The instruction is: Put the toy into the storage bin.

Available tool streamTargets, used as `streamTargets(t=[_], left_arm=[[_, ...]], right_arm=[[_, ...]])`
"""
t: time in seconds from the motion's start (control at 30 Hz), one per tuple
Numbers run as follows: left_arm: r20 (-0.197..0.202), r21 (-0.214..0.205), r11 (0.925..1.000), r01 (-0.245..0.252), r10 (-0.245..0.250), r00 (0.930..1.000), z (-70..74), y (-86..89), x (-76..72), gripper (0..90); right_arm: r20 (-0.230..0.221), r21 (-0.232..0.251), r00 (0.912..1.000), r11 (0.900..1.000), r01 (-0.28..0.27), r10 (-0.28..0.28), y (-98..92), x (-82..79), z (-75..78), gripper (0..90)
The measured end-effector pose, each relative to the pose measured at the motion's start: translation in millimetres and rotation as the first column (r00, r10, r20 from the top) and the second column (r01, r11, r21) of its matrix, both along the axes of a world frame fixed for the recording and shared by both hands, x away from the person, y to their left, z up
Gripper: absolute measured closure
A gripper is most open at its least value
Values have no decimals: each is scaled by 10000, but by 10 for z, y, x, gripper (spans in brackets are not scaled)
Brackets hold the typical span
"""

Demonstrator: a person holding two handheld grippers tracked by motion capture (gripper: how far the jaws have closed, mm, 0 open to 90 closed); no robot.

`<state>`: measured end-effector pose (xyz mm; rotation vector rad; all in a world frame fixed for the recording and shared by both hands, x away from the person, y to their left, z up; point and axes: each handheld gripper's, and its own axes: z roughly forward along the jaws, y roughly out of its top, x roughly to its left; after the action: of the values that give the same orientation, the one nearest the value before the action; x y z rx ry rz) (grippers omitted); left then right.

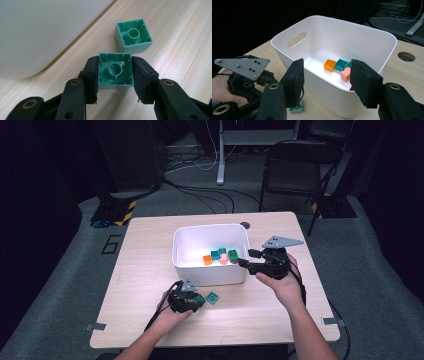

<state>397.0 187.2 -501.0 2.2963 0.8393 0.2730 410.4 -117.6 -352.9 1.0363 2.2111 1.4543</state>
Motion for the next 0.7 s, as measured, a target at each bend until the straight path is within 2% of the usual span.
streamTargets(t=[0.17, 0.33, 0.43, 0.47, 0.53, 0.57, 0.6, 0.63, 0.7], left_arm=[[-45, -312, 9995, -107, 106, 9999, 149, 32, -7, 587], [-7, -420, 9991, -103, 103, 9999, 272, 32, -23, 587], [46, -538, 9985, -82, 85, 10000, 423, 9, -54, 587], [46, -538, 9985, -82, 85, 10000, 423, 9, -54, 587], [153, -561, 9984, 39, -31, 9999, 546, -5, -68, 587], [153, -561, 9984, 39, -31, 9999, 546, -5, -68, 587], [172, -693, 9974, 180, -169, 9997, 645, -11, -70, 588], [172, -693, 9974, 180, -169, 9997, 645, -11, -70, 587], [182, -864, 9959, 258, -243, 9995, 806, -11, -68, 588]], right_arm=[[54, 68, 10000, 10000, -19, 18, 1, -15, 21, 446], [53, 15, 10000, 10000, -16, 16, 4, -16, 21, 446], [58, 30, 10000, 10000, 12, -12, -4, -16, 23, 446], [58, 30, 10000, 10000, 12, -12, -4, -16, 23, 446], [51, 35, 10000, 10000, 30, -30, -11, -15, 24, 445], [54, 37, 10000, 10000, 34, -34, -12, -14, 24, 445], [51, 36, 10000, 10000, 35, -35, -12, -14, 24, 445], [51, 36, 10000, 10000, 35, -35, -12, -14, 24, 445], [51, 23, 10000, 10000, 40, -40, -11, -13, 22, 445]])
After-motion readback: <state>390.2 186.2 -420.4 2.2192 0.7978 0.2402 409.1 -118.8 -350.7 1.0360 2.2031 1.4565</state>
